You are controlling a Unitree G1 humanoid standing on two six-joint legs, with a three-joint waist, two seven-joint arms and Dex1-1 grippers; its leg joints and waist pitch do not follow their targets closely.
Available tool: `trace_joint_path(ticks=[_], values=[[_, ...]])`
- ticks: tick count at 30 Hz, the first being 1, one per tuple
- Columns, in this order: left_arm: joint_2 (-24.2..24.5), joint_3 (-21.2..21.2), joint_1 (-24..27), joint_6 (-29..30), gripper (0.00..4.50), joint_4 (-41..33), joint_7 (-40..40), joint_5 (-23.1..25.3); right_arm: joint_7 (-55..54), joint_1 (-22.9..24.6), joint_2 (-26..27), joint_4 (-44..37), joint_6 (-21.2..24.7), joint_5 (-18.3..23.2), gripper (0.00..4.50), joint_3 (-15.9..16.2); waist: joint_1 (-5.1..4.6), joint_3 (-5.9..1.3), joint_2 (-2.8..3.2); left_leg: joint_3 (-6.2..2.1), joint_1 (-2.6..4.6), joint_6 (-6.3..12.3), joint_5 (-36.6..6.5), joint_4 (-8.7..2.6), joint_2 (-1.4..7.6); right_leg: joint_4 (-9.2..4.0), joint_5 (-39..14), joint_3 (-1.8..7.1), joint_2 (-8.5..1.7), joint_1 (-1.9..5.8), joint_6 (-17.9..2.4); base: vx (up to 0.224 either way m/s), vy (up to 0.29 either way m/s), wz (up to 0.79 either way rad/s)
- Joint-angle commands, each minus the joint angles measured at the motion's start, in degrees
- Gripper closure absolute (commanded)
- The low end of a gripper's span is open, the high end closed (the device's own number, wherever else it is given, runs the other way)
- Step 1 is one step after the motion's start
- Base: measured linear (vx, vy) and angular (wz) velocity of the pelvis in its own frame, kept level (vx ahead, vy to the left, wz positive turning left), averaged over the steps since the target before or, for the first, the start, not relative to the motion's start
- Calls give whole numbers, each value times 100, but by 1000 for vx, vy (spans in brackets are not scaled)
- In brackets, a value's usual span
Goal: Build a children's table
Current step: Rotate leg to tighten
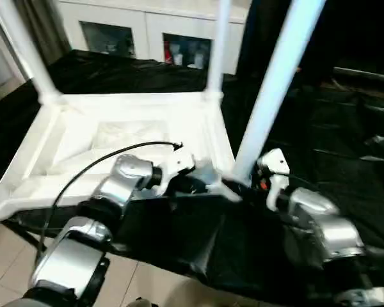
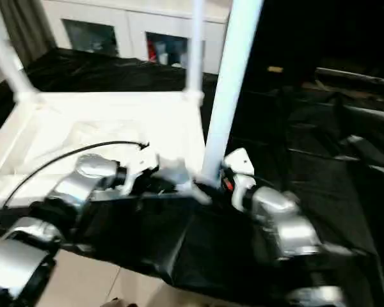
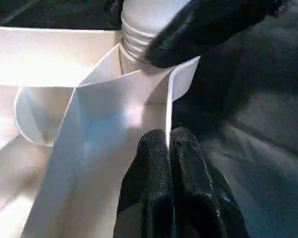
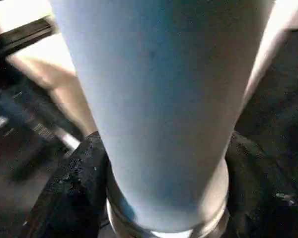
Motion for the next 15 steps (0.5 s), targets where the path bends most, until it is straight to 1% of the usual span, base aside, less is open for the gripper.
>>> trace_joint_path(ticks=[1, 2, 3, 4, 5, 6, 7, 9, 10, 11, 13, 14, 15], values=[[-273, 55, 17, 148, 450, 153, 577, 8, -568, -18, 277, 319, 203, -154, 175, 74, -15, -267, -59, -160, 55, -32, -1624, -447, 245, -528, -2100, 222, -401, 139, -989, 0, 0, 0], [-300, 55, 14, 152, 450, 155, 615, 12, -635, -22, 314, 336, 215, -161, 176, 65, -29, -265, -59, -162, 58, -39, -1684, -451, 240, -535, -2115, 227, -403, 132, -980, 0, 0, 0], [-468, 30, 16, 174, 450, 119, 742, 16, -1033, -55, 560, 425, 251, -206, 176, 35, -38, -262, -88, -158, 60, -37, -1683, -450, 238, -539, -2119, 230, -401, 125, -981, 0, 0, 0], [-624, 8, 32, 211, 450, 23, 779, -7, -1263, -75, 782, 430, 261, -236, 176, 70, -45, -262, -59, -159, 64, -42, -1710, -454, 235, -546, -2120, 238, -407, 109, -980, 0, 0, 0], [-681, -12, 41, 226, 450, -29, 748, -22, -1322, -81, 870, 401, 244, -282, 176, 102, -50, -260, -47, -166, 58, -51, -1724, -462, 234, -545, -2128, 236, -406, 113, -971, 0, 0, 0], [-711, -25, 44, 235, 450, -57, 718, -30, -1326, -83, 922, 372, 217, -315, 176, 127, -61, -264, -61, -169, 48, -48, -1728, -467, 229, -548, -2106, 230, -400, 127, -944, 0, 0, 0], [-725, -37, 50, 240, 450, -72, 680, -26, -1261, -86, 971, 351, 145, -310, 141, 156, -63, -267, -54, -159, 60, -14, -1744, -459, 228, -555, -2041, 242, -401, 112, -940, 0, 0, 0], [-701, -46, 52, 219, 450, -74, 636, -15, -1169, -86, 968, 332, 96, -289, 106, 177, -68, -271, -43, -161, 47, 11, -1730, -459, 226, -551, -1987, 245, -405, 126, -949, 0, 0, 0], [-648, -62, 65, 200, 450, -76, 551, -14, -1109, -73, 946, 288, 105, -255, 103, 196, -66, -275, -14, -156, 50, 20, -1701, -454, 227, -547, -1888, 251, -403, 123, -973, 0, 0, 0], [-646, -63, 66, 200, 450, -77, 547, -14, -1108, -72, 945, 286, 106, -255, 97, 196, -71, -278, -14, -152, 53, 28, -1687, -454, 228, -546, -1820, 251, -396, 123, -992, 0, 0, 0], [-580, -100, 107, 179, 450, -104, 402, -17, -1031, -39, 845, 186, 61, -290, 71, 238, -83, -288, 28, -144, 44, 34, -1634, -450, 227, -526, -1523, 247, -383, 142, -1085, 0, 0, 0], [-538, -126, 131, 163, 450, -131, 291, -11, -919, -15, 776, 89, 67, -272, 71, 252, -84, -293, 39, -146, 36, 45, -1602, -445, 222, -513, -1432, 246, -378, 157, -1098, 0, 0, 0], [-482, -150, 152, 169, 450, -157, 119, -12, -699, 23, 632, -43, 59, -239, 71, 264, -79, -299, 73, -148, 38, 53, -1578, -442, 225, -503, -1324, 246, -379, 167, -1121, 0, 0, 0]])
